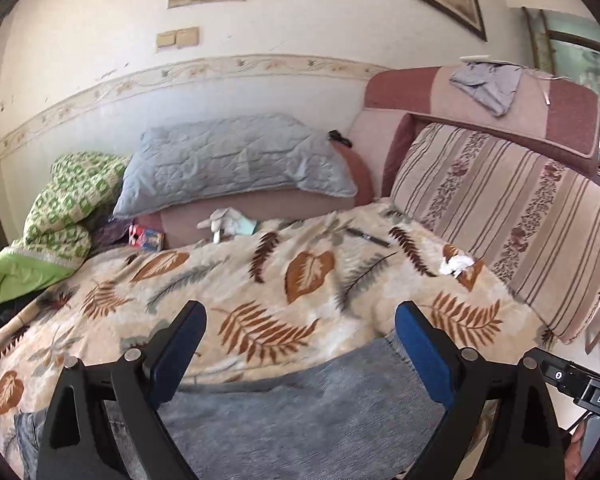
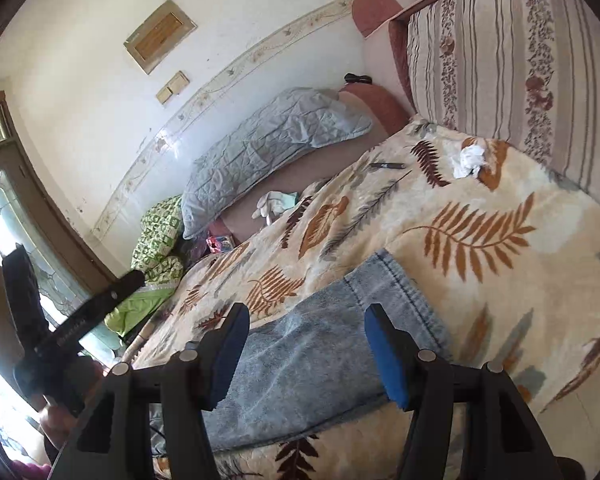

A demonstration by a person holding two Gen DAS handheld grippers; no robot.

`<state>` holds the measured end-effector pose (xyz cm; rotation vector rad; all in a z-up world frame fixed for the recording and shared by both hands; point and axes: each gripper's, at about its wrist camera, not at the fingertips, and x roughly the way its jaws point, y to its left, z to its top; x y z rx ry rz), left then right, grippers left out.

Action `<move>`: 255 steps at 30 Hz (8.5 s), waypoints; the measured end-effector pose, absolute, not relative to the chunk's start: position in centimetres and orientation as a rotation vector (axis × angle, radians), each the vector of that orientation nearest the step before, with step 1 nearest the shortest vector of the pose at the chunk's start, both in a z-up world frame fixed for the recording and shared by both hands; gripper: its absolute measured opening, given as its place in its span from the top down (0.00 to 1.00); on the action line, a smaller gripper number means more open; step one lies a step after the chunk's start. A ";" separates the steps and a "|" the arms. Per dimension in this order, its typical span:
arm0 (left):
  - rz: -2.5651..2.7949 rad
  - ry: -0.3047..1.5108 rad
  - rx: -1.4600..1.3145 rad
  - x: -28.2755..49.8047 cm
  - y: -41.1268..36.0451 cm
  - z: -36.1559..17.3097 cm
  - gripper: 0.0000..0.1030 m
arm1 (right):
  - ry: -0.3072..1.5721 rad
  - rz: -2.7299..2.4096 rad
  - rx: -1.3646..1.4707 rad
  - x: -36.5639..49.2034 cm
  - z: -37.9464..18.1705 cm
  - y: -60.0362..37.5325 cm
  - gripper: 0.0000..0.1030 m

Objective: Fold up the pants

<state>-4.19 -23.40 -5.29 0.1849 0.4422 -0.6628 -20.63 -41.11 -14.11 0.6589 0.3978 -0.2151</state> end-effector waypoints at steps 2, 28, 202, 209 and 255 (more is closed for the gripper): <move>-0.706 0.412 0.180 -5.5 -23.7 -4.9 0.05 | 0.383 -0.259 0.628 -22.7 -12.5 -41.3 0.39; -0.492 0.287 0.133 -4.4 -15.9 -3.4 0.00 | 0.485 -0.194 0.571 -21.6 -10.9 -34.8 0.33; -0.323 1.055 0.035 10.9 -9.3 -18.9 0.00 | 0.623 -0.240 0.678 -9.4 -15.4 -34.6 0.75; -0.244 0.986 -0.070 12.2 -4.6 -16.2 0.00 | 0.839 -0.012 0.614 -4.9 -19.2 -25.5 0.74; 0.005 0.818 0.015 1.6 4.8 -17.6 0.00 | 0.987 0.177 0.516 4.7 -24.0 -24.6 0.56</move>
